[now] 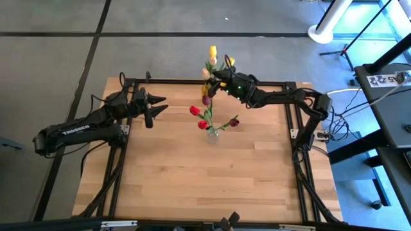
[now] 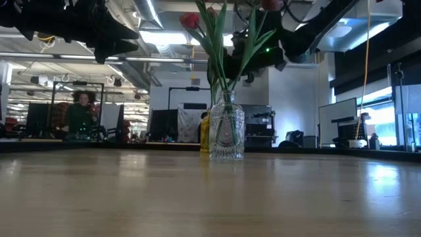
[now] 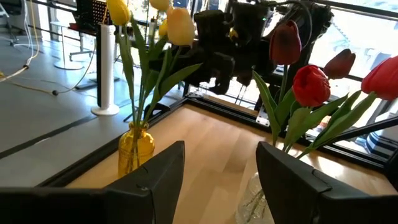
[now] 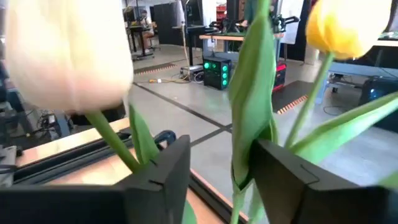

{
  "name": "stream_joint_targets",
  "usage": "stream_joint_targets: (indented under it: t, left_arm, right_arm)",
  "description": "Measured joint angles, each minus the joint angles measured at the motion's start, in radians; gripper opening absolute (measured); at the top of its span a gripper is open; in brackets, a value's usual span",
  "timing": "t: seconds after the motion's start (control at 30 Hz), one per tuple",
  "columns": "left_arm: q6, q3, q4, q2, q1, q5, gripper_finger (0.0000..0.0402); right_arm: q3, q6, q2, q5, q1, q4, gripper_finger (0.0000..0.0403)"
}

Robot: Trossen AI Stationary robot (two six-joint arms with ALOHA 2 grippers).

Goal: Sort flowers into vase by color
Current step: Put the white tulip into the yellow vase, then return to Home Position

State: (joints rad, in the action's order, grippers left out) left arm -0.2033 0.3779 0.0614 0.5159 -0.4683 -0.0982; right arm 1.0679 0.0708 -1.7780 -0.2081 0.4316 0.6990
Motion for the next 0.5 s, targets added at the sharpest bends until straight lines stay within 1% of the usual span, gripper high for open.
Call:
stream_joint_targets:
  t: [0.1, 0.23, 0.4, 0.5]
  left_arm:
    - [0.000, 0.000, 0.013, 0.000, 0.000, 0.000, 0.0195]
    - [-0.005, 0.000, 0.035, 0.000, 0.000, -0.004, 0.0195]
    - [-0.023, 0.000, 0.035, 0.000, 0.000, -0.022, 0.0195]
    - [-0.023, 0.000, 0.004, 0.001, 0.000, -0.024, 0.0195]
  right_arm:
    - [0.000, -0.001, 0.028, 0.001, 0.000, -0.044, 0.0183]
    - [0.000, 0.005, 0.031, 0.001, 0.001, -0.122, 0.0204]
    - [0.000, 0.006, 0.035, 0.009, 0.001, -0.202, 0.0221]
    - [0.016, 0.007, 0.045, 0.020, 0.001, -0.280, 0.0226]
